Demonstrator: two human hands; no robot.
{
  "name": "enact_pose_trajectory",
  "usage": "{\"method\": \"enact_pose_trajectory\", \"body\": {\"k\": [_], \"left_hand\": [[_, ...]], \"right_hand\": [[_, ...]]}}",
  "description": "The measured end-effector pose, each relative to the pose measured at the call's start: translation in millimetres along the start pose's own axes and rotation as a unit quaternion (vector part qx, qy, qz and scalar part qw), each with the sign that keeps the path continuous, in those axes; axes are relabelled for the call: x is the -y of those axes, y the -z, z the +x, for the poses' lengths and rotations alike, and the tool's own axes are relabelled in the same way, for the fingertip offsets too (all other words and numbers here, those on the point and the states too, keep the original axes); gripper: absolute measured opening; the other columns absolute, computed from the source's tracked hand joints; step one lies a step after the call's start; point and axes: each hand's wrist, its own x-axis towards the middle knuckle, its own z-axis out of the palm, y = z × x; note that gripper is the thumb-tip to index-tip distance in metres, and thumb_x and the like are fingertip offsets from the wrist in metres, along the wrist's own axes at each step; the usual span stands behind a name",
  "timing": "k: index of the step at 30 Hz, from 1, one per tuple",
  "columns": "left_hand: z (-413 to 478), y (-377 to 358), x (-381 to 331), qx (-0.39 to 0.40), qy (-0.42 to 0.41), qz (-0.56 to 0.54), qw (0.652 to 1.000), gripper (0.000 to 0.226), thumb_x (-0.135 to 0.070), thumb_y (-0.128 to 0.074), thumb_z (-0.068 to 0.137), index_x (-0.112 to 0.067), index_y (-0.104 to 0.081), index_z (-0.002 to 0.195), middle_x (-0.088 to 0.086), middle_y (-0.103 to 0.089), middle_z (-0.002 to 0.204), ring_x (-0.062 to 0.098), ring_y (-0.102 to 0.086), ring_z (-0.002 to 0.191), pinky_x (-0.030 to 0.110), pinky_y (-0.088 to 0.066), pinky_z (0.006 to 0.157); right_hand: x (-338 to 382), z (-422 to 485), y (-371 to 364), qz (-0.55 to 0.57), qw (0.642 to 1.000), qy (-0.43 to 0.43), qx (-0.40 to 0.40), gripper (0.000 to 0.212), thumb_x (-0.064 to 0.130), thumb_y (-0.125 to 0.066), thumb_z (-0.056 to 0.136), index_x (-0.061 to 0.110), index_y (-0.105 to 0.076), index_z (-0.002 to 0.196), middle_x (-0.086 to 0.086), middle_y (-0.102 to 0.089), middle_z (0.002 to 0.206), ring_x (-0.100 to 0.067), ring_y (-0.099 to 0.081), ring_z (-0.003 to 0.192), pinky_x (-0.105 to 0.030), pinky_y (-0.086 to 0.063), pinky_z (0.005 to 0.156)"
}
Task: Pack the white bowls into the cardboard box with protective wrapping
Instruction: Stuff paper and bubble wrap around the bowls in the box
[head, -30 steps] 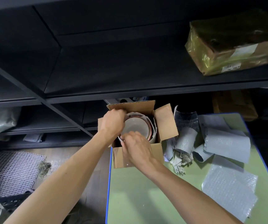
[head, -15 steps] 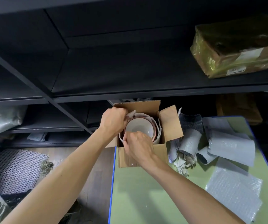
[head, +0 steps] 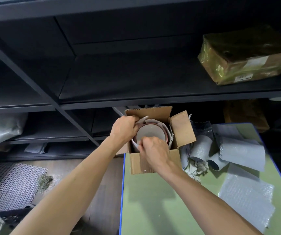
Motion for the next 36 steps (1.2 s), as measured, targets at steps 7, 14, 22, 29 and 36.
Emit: {"method": "enact_pose_trajectory", "body": {"k": [7,14,22,29,36], "left_hand": [[-22,30,2,-0.008,0.011,-0.124,0.992,0.03,-0.034,-0.047,0.102,-0.017,-0.071,0.108,-0.002,-0.072,0.093,0.017,-0.066,0.084,0.03,-0.051,0.071],[-63,29,-2,-0.058,-0.03,-0.162,0.985,0.021,-0.027,-0.052,0.1,-0.021,-0.072,0.104,-0.009,-0.07,0.094,0.008,-0.058,0.085,0.031,-0.05,0.076],[-104,-23,-61,-0.063,-0.182,-0.141,0.971,0.019,-0.023,-0.055,0.095,-0.016,-0.071,0.1,0.001,-0.068,0.093,0.025,-0.06,0.086,0.037,-0.049,0.072],[-130,-66,-125,0.024,-0.227,-0.156,0.961,0.028,-0.03,-0.046,0.097,-0.022,-0.066,0.114,-0.002,-0.065,0.102,0.022,-0.061,0.091,0.035,-0.049,0.072],[-128,-122,-194,0.15,-0.269,-0.091,0.947,0.038,-0.032,-0.046,0.098,-0.02,-0.054,0.133,0.001,-0.058,0.126,0.025,-0.055,0.115,0.039,-0.05,0.091]], "right_hand": [[-4,-23,18,-0.005,0.999,-0.008,-0.047,0.012,0.023,-0.062,0.09,0.018,-0.066,0.08,0.001,-0.066,0.075,-0.025,-0.06,0.075,-0.033,-0.042,0.059],[-24,-59,41,0.024,0.998,-0.035,-0.038,0.01,0.024,-0.062,0.093,0.02,-0.07,0.098,0.007,-0.067,0.097,-0.019,-0.058,0.095,-0.034,-0.05,0.076],[-52,-110,57,0.026,0.996,-0.075,-0.04,0.014,0.021,-0.062,0.094,0.02,-0.067,0.107,0.01,-0.064,0.106,-0.014,-0.056,0.101,-0.025,-0.045,0.08],[-112,-174,55,0.013,0.986,-0.167,0.011,0.03,0.024,-0.062,0.095,0.022,-0.063,0.124,0.008,-0.06,0.125,-0.016,-0.053,0.117,-0.026,-0.046,0.09],[-183,-237,62,0.007,0.95,-0.299,0.086,0.052,0.036,-0.053,0.099,0.02,-0.041,0.148,0.005,-0.044,0.145,-0.018,-0.039,0.133,-0.028,-0.041,0.101]]}}
